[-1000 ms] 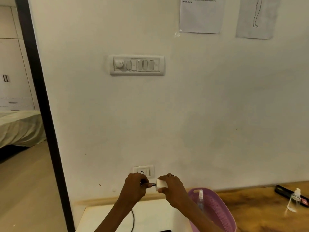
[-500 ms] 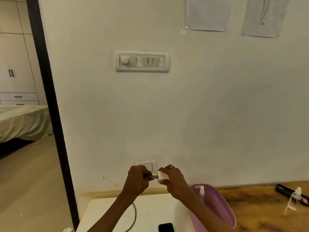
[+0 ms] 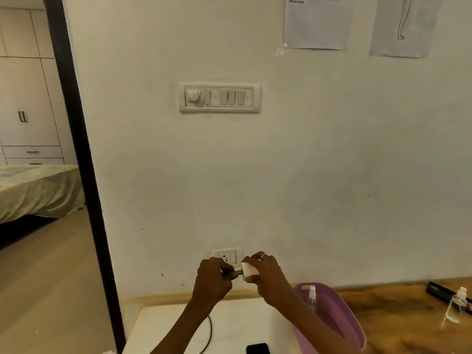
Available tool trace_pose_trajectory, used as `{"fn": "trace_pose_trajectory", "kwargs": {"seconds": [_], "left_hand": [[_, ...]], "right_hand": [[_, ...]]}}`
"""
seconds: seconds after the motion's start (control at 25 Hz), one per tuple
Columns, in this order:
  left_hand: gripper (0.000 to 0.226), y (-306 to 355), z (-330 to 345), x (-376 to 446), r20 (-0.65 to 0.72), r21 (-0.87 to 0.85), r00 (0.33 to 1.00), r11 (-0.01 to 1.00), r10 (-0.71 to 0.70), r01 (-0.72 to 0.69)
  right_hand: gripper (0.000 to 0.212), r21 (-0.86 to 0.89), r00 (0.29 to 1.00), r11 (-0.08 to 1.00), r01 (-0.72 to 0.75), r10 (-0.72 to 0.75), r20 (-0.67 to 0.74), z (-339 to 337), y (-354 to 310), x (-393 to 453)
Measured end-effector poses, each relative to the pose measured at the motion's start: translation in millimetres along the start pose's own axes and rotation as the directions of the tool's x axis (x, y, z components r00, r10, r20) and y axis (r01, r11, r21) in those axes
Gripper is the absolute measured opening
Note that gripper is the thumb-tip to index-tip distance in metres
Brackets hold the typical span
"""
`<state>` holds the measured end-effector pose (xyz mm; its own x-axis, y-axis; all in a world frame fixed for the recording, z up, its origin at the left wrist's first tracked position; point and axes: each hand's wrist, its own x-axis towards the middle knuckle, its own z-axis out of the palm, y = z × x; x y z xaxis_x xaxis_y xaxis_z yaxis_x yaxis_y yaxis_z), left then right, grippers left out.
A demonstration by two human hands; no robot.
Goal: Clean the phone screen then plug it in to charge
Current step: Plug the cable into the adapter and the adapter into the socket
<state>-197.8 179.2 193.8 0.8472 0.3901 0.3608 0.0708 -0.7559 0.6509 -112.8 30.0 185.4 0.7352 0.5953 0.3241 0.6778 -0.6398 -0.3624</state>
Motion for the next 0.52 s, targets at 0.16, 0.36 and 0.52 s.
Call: {"fn": "trace_pose_trajectory", "kwargs": {"seconds": [0.16,0.36,0.52], "left_hand": [[0.016,6.3,0.5,3.3,0.138,-0.133,0.989,0.988,-0.058,0.076],[0.041,20.0,4.0,7.6,0.399,-0.265,0.904,0.925,-0.15,0.271],[0.032,15.9,8.2,11.8,0.49,-0.353,0.86,0.868,-0.145,0.348]], "right_hand": [[0.049,-0.023,1.0,0.999,-0.022,0.022,0.0,-0.3,6.6,-0.4],[0.032,0.266,0.998,0.963,-0.054,0.058,-0.008,-4.4,3.8,-1.7],[0.032,0.34,0.997,0.938,-0.062,0.072,-0.017,-15.9,9.4,-11.0]]}}
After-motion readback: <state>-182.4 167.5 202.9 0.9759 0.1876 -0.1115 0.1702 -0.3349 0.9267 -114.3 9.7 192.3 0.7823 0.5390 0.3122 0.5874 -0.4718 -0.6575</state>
